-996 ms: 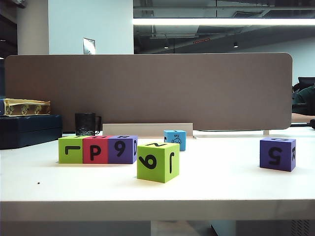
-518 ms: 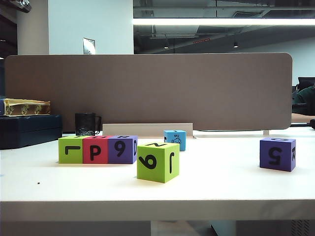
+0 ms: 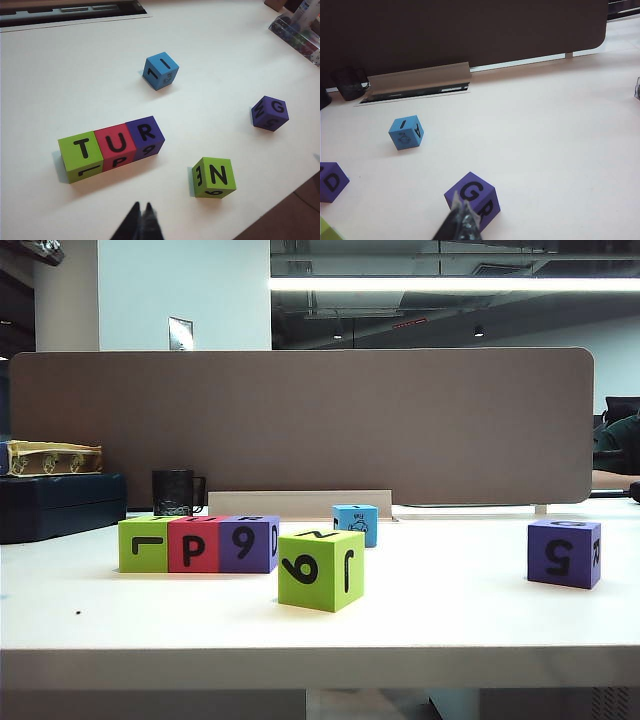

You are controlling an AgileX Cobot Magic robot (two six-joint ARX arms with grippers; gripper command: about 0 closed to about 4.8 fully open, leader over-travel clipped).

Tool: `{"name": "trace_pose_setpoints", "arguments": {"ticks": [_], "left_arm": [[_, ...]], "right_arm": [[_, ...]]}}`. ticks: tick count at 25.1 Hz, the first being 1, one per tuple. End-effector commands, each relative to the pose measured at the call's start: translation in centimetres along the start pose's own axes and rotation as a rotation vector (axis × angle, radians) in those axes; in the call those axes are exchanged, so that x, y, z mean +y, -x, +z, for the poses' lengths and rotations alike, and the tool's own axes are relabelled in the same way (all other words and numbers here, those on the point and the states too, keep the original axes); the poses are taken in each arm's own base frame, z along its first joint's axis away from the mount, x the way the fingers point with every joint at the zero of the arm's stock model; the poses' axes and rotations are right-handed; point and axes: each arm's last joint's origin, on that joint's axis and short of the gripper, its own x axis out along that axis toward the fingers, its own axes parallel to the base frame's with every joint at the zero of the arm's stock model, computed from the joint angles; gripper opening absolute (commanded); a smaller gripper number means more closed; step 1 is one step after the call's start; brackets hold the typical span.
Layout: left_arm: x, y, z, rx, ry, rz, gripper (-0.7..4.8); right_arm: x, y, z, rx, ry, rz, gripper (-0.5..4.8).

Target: Select the appropriate blocks from the scattered letter blocks on the table and arrange them in a row to spell out "TURING".

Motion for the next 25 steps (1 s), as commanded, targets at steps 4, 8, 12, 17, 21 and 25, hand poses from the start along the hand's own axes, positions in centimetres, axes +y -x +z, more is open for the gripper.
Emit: {"name": "trace_pose_setpoints", "arguments": {"ticks": [4, 8, 12, 17, 21, 25], "left_arm": [[-0.1, 0.2, 0.2, -0.013, -0.009, -0.001, -0.06], [-0.1, 0.2, 0.2, -0.013, -0.009, -0.001, -0.06], [-0.1, 0.1, 0.2, -0.013, -0.008, -0.001, -0.06], [-0.1, 0.1, 0.3, -0.016, -0.01, -0.001, -0.06], [-0.1, 0.1, 0.3, -0.018, -0.011, -0.001, -0.06], [-0.1, 0.1, 0.3, -0.018, -0.012, -0.001, -0.06]], "right_arm": [[0.3, -0.9, 2.1, 0.027, 0.005, -0.002, -0.01], [0.5, -2.0, 3.6, 0.07, 0.001, -0.01, -0.01], [0.7, -3.5, 5.2, 0.113, -0.001, -0.016, -0.01], [0.8, -5.8, 7.0, 0.175, -0.008, -0.017, -0.01], [0.9, -6.9, 7.4, 0.19, -0.004, 0.024, -0.01], [0.9, -7.6, 7.8, 0.204, 0.014, 0.036, -0.01]]}}
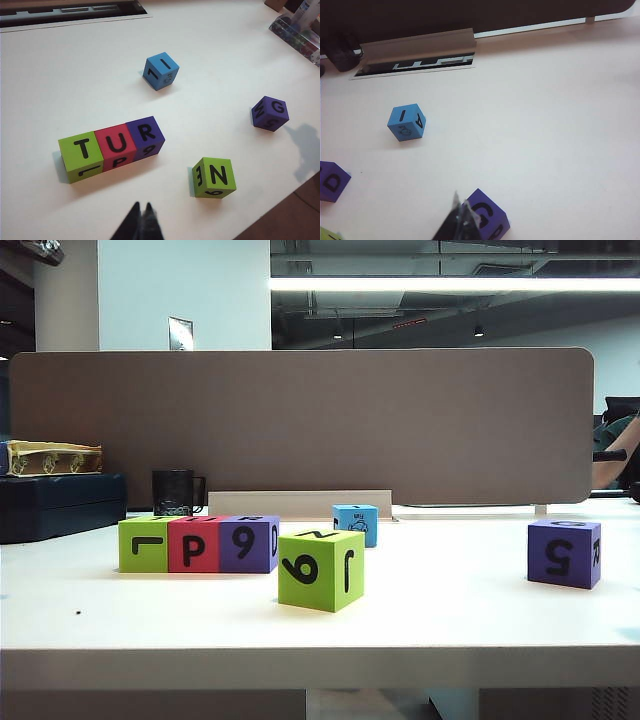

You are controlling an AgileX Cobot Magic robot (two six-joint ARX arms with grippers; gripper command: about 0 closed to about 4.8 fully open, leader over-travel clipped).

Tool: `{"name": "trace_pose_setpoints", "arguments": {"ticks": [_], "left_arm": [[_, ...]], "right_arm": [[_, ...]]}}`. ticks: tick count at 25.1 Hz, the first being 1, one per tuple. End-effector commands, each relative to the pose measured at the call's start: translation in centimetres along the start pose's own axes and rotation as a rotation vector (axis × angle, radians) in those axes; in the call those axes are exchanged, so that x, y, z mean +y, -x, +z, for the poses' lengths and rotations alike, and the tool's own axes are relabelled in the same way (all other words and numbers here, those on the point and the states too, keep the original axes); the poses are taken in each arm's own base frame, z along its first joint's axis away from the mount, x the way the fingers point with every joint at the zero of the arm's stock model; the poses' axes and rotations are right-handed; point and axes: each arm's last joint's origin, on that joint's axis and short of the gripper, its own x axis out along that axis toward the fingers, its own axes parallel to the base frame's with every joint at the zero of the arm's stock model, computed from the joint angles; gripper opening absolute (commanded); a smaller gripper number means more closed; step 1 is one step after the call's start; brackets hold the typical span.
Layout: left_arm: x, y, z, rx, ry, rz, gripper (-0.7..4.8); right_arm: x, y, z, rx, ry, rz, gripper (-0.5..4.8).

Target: Select the appropriate blocks from the scattered letter blocks on the table and arrange them in a row to spell out "TURING".

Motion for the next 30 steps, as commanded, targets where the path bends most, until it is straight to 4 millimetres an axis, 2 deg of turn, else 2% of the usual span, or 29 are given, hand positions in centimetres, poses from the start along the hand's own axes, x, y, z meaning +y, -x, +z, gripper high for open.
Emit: {"name": "trace_pose_setpoints", "arguments": {"ticks": [1, 10, 22, 30], "left_arm": [[-0.1, 0.1, 0.3, -0.018, -0.011, 0.0, -0.06], [0.0, 0.0, 0.5, -0.03, -0.018, 0.0, -0.06], [0.0, 0.0, 0.5, -0.03, -0.018, 0.001, -0.06], [0.0, 0.0, 0.5, -0.03, -0.018, 0.005, -0.06]], "right_arm": [[0.2, -0.4, 0.9, -0.018, 0.02, 0.031, -0.01], [0.8, -2.3, 1.4, 0.01, 0.029, 0.088, -0.01], [3.0, -6.4, 0.4, 0.088, 0.062, 0.197, -0.01], [3.6, -8.4, 2.4, 0.115, 0.062, 0.204, -0.01]]}}
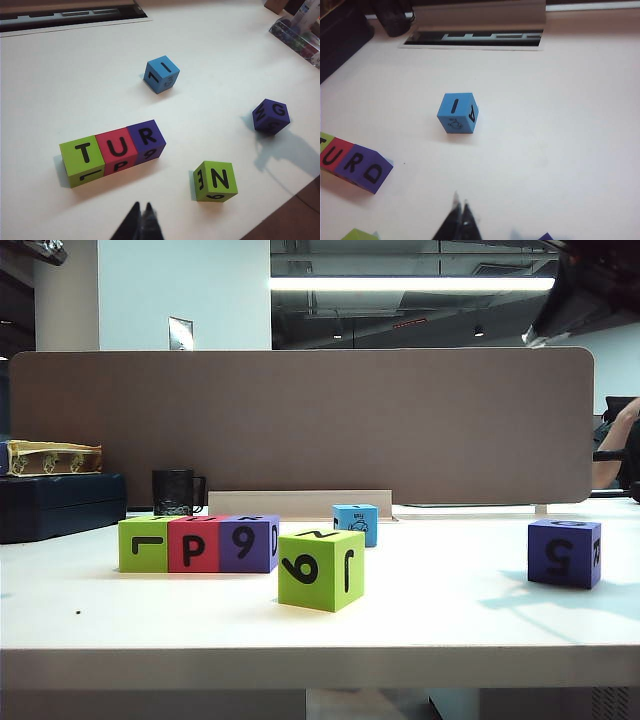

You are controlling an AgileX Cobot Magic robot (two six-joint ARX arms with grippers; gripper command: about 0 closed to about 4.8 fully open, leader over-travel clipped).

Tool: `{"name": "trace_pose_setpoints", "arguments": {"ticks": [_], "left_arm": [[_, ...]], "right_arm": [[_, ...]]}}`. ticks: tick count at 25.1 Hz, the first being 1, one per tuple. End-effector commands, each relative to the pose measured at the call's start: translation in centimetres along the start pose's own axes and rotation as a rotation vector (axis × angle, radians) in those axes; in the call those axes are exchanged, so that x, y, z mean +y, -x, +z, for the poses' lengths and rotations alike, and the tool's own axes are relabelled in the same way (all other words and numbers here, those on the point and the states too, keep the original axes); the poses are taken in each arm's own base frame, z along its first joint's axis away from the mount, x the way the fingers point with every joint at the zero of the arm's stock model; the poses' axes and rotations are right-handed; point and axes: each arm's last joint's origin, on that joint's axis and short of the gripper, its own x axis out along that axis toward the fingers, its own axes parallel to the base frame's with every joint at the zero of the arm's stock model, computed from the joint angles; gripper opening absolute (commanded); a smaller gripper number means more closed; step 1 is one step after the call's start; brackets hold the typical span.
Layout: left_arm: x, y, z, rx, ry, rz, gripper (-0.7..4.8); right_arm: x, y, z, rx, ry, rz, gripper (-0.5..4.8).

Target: Select the appropriate blocks from the scattered letter blocks on the table and arrange them in a row to spell out "TURING".

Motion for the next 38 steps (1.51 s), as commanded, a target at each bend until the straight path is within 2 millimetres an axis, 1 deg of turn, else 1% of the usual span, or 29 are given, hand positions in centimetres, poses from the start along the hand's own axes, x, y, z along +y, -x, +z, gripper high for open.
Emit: {"name": "trace_pose_setpoints", "arguments": {"ticks": [1, 3, 10, 17, 19, 23, 30, 36, 38], "left_arm": [[-0.1, 0.1, 0.3, -0.02, -0.012, 0.003, -0.06], [-0.1, 0.1, 0.3, -0.024, -0.015, 0.004, -0.06], [0.0, 0.0, 0.5, -0.039, -0.023, 0.004, -0.06], [0.6, -1.1, 0.5, -0.007, -0.004, 0.001, -0.06], [0.9, -1.5, 0.4, 0.005, 0.002, 0.001, -0.06], [1.2, -2.1, 0.4, 0.016, 0.009, 0.0, -0.06], [1.7, -2.9, 0.5, 0.018, 0.013, 0.001, -0.06], [2.2, -3.8, 0.8, 0.005, 0.033, -0.001, -0.06], [2.3, -4.1, 0.7, 0.014, 0.038, -0.003, -0.06]], "right_arm": [[0.1, -0.5, 1.3, -0.006, 0.003, 0.007, -0.01], [0.2, -0.9, 1.9, -0.009, 0.004, 0.012, -0.01], [0.5, -1.8, 3.0, -0.012, 0.036, 0.038, -0.01], [0.9, -3.2, 4.0, -0.003, 0.042, 0.065, -0.01], [1.4, -3.8, 4.1, 0.005, 0.049, 0.078, -0.01], [1.3, -5.0, 4.5, 0.02, 0.046, 0.085, -0.01], [2.6, -7.6, 4.7, 0.056, 0.06, 0.123, -0.02], [2.8, -9.4, 4.8, 0.073, 0.062, 0.132, -0.01], [2.8, -9.6, 4.8, 0.072, 0.069, 0.135, -0.01]]}}
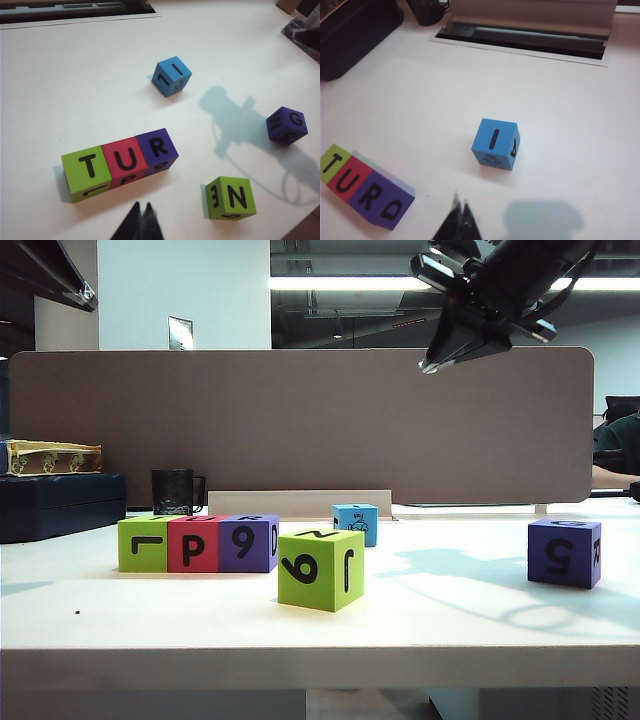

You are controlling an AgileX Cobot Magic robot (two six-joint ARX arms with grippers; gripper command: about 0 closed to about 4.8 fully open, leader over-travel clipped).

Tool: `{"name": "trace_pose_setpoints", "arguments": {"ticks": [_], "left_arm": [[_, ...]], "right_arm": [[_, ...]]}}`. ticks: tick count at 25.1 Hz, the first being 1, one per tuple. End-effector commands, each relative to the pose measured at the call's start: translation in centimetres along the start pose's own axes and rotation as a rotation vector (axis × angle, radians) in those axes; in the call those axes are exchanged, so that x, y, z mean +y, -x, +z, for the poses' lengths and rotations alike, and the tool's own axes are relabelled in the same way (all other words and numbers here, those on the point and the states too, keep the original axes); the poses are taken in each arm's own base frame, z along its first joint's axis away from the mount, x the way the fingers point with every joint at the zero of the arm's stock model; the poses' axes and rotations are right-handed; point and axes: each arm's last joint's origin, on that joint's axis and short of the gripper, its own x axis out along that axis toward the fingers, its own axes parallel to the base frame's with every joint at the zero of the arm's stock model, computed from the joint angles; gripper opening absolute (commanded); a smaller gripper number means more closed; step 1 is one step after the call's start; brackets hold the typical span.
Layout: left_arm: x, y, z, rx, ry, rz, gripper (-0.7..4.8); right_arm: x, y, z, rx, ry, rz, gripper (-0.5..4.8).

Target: Select the appropriate blocks from the scattered letter blocks on the table and arrange them in a row to spell out "TURING".

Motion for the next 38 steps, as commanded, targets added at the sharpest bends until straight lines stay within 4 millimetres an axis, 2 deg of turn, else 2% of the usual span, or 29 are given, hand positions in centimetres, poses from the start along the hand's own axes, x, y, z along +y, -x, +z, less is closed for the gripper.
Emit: {"name": "trace_pose_setpoints", "arguments": {"ticks": [1, 12, 19, 24, 34, 38], "left_arm": [[0.2, -0.4, 0.2, -0.004, 0.006, -0.004, -0.06], [0.3, -1.3, 0.1, 0.012, 0.027, -0.024, -0.06], [-1.3, -2.2, -0.1, 0.047, -0.002, -0.088, -0.06], [-3.0, -4.2, -0.6, 0.108, -0.035, -0.17, -0.06], [-3.6, -6.4, -1.4, 0.186, -0.031, -0.211, -0.06], [-4.9, -7.3, -1.3, 0.166, -0.081, -0.211, -0.06]], "right_arm": [[0.2, -0.2, 0.5, -0.03, 0.025, 0.009, -0.01], [0.2, -0.6, 0.2, -0.008, 0.029, 0.009, -0.01], [0.2, -0.2, -0.6, 0.106, 0.044, -0.002, -0.01], [0.3, 0.8, -1.0, 0.169, 0.057, -0.03, -0.01], [0.5, 3.3, -1.4, 0.266, 0.092, -0.16, -0.01], [0.6, 4.1, -1.6, 0.308, 0.107, -0.183, -0.01]]}}
